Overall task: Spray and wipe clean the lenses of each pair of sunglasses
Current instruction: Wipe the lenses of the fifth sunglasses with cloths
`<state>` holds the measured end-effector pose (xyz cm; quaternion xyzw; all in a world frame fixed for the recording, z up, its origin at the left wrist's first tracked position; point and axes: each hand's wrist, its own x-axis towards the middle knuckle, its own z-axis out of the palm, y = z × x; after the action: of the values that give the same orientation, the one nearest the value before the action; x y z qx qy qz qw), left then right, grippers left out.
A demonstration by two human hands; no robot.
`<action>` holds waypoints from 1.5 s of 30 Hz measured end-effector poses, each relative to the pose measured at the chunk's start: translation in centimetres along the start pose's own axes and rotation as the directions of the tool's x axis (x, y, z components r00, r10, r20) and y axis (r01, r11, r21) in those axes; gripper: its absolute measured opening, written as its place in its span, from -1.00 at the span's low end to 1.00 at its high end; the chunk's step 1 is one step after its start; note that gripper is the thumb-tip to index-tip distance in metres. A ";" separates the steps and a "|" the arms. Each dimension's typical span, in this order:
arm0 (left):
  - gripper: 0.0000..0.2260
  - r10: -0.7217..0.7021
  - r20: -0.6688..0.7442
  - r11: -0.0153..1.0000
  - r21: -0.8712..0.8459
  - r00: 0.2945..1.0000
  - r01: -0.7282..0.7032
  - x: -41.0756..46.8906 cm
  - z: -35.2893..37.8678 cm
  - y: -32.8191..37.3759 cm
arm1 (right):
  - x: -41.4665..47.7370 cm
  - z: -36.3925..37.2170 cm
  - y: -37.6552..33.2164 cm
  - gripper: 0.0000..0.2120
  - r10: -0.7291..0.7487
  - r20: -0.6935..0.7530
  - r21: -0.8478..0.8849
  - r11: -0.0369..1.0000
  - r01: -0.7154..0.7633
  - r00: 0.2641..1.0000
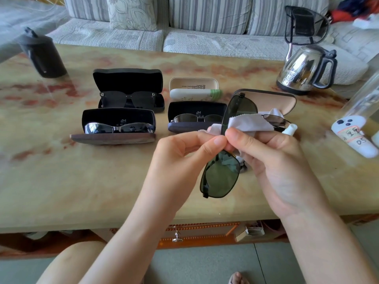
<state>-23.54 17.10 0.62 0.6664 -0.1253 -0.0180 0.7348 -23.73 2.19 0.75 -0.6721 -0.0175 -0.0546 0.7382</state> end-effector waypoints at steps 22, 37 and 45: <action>-0.45 -0.057 -0.058 0.989 0.130 0.997 0.064 -0.1 0.2 0.0 | 0.1 -1.1 -0.4 -0.84 -0.061 0.184 -0.071 0.995 0.076 0.981; -0.76 0.023 -0.024 0.995 0.102 0.999 -0.020 -0.2 0.6 -0.3 | 0.3 -1.1 -0.2 -0.94 -0.046 0.108 -0.066 0.996 0.053 0.993; -0.92 -0.020 -0.041 0.998 0.066 0.999 0.022 -0.3 0.4 -0.5 | 0.2 -1.6 -0.6 -0.88 -0.063 0.116 -0.061 0.996 0.071 0.991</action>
<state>-23.83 16.67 0.13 0.6918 -0.1041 -0.0082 0.7145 -23.70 0.55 1.18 -0.6967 -0.0804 -0.0414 0.7117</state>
